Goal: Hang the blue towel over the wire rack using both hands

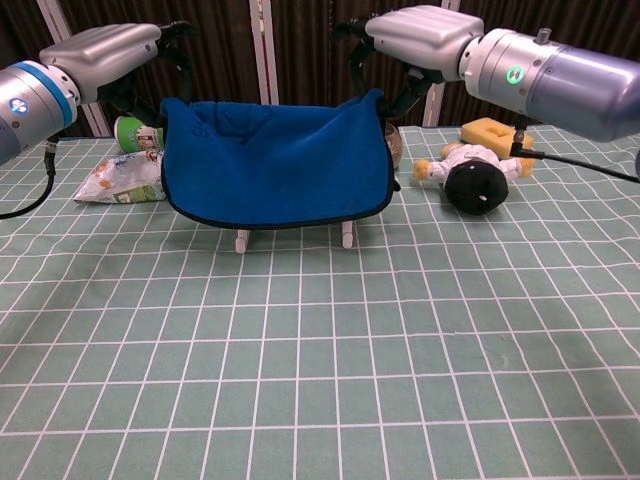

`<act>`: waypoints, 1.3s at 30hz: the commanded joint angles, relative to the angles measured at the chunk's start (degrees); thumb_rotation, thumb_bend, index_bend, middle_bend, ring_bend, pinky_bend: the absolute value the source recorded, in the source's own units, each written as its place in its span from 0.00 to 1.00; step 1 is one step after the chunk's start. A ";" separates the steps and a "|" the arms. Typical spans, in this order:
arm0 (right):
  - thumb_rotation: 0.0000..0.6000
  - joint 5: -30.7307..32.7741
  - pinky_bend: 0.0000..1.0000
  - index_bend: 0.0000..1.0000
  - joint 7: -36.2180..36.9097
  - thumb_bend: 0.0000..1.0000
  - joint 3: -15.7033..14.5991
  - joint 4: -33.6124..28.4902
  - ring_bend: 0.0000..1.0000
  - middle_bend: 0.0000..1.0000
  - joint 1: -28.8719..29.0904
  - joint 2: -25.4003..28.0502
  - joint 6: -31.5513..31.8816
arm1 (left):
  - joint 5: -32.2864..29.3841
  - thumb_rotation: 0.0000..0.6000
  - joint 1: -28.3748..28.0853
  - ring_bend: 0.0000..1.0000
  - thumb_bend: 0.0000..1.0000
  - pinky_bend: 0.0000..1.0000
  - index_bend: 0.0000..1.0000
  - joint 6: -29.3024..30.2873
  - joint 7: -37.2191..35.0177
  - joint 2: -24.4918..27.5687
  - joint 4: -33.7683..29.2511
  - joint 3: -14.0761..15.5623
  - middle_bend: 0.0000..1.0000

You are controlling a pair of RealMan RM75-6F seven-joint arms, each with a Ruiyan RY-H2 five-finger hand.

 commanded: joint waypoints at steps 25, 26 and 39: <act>1.00 -0.78 0.00 0.66 5.07 0.36 -1.16 5.02 0.00 0.05 -0.50 -2.24 0.93 | -0.87 1.00 -0.40 0.00 0.52 0.00 0.73 -2.36 -1.14 -1.98 3.94 0.51 0.00; 1.00 -0.79 0.00 0.66 5.21 0.36 -1.28 4.97 0.00 0.05 -0.52 -2.20 0.74 | -0.98 1.00 -0.43 0.00 0.52 0.00 0.73 -2.57 -1.05 -2.05 4.03 0.55 0.00; 1.00 -1.11 0.00 0.39 5.53 0.15 -2.20 5.00 0.00 0.05 -0.81 -1.76 -0.21 | -2.95 1.00 -0.57 0.00 0.39 0.00 0.17 -5.15 0.09 -2.52 4.37 0.60 0.00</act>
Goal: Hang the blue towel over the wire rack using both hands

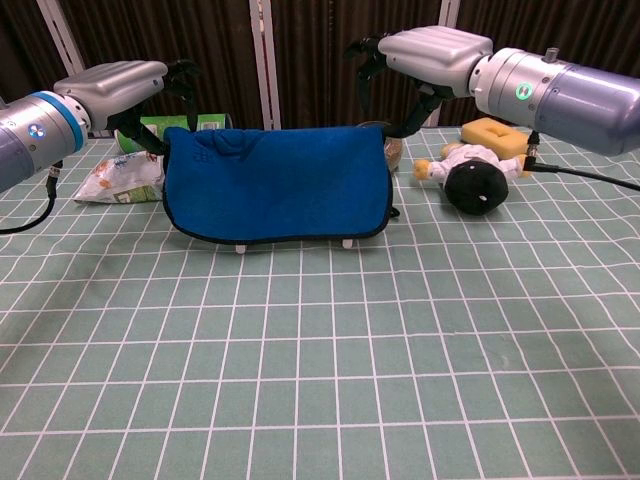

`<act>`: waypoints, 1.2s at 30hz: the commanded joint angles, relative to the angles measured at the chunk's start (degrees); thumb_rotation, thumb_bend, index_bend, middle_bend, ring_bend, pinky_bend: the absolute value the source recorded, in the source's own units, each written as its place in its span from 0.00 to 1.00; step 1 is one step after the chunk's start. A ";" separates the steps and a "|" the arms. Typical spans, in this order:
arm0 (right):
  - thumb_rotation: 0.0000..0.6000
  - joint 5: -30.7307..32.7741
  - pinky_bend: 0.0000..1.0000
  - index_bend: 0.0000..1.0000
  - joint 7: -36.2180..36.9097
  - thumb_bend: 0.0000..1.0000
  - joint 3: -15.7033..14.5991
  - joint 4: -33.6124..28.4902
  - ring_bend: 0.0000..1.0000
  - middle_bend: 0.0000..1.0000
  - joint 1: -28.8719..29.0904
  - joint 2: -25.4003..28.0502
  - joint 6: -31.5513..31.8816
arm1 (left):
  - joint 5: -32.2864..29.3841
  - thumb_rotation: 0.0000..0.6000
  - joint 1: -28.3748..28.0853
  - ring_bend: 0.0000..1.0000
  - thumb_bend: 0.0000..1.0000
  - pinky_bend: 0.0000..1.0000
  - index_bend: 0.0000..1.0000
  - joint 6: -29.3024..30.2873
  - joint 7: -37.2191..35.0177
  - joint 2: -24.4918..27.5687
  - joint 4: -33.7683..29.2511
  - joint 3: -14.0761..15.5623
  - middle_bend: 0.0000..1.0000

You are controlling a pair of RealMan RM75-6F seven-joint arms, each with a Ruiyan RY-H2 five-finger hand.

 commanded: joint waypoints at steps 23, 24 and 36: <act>1.00 -2.42 0.00 0.25 -8.73 0.04 -4.61 -23.76 0.00 0.01 -12.06 16.28 10.88 | -1.19 1.00 11.11 0.00 0.27 0.00 0.00 6.38 1.90 13.32 -15.08 4.01 0.00; 1.00 -2.30 0.00 0.25 -9.60 0.03 -4.81 -25.76 0.00 0.01 -12.96 17.51 11.53 | -0.79 1.00 11.84 0.00 0.27 0.00 0.00 7.28 1.74 14.33 -16.54 4.23 0.00; 1.00 2.48 0.00 0.00 -21.94 0.00 -9.46 -53.29 0.00 0.00 -31.35 33.19 25.73 | 2.23 1.00 27.48 0.00 0.07 0.00 0.00 26.12 8.09 27.87 -42.78 9.89 0.00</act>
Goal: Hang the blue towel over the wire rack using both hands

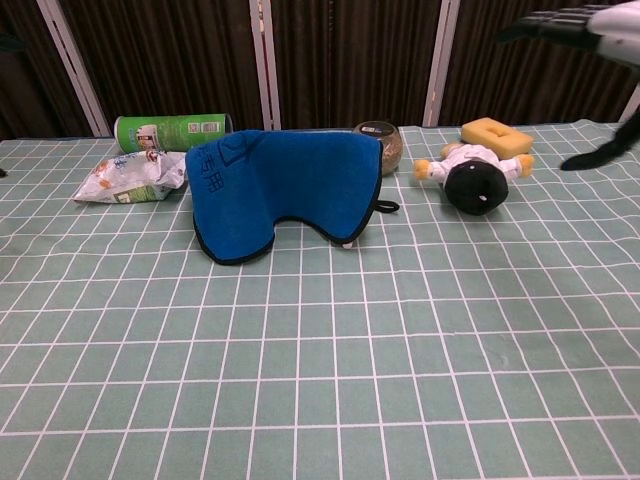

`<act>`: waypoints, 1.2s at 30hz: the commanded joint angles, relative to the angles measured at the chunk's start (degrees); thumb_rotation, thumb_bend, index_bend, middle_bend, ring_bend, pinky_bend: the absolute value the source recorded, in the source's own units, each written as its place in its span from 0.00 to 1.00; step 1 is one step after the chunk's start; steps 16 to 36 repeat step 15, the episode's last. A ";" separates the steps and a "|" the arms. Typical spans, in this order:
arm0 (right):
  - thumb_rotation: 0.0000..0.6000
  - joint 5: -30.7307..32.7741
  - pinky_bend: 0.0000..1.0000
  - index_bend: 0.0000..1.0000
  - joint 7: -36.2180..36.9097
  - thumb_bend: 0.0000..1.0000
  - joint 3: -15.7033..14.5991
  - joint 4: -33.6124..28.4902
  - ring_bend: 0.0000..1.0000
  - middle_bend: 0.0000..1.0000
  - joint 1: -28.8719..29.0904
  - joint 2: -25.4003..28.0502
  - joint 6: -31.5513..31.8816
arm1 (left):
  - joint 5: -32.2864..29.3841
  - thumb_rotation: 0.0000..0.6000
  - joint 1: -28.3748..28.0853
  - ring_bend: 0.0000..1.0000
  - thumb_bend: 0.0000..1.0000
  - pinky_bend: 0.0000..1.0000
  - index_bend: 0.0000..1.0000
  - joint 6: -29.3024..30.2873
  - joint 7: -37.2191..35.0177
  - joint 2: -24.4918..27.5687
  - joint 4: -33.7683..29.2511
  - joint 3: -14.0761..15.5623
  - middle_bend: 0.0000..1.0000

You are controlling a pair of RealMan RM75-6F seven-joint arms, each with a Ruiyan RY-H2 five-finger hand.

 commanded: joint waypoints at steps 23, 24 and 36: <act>1.00 -3.93 0.00 0.00 -0.40 0.00 -7.09 -5.60 0.00 0.00 -23.22 5.45 20.36 | 11.05 1.00 16.97 0.00 0.06 0.00 0.00 17.38 5.00 7.99 -13.49 9.32 0.00; 1.00 -3.93 0.00 0.00 -0.40 0.00 -7.09 -5.60 0.00 0.00 -23.22 5.45 20.36 | 11.05 1.00 16.97 0.00 0.06 0.00 0.00 17.38 5.00 7.99 -13.49 9.32 0.00; 1.00 -3.93 0.00 0.00 -0.40 0.00 -7.09 -5.60 0.00 0.00 -23.22 5.45 20.36 | 11.05 1.00 16.97 0.00 0.06 0.00 0.00 17.38 5.00 7.99 -13.49 9.32 0.00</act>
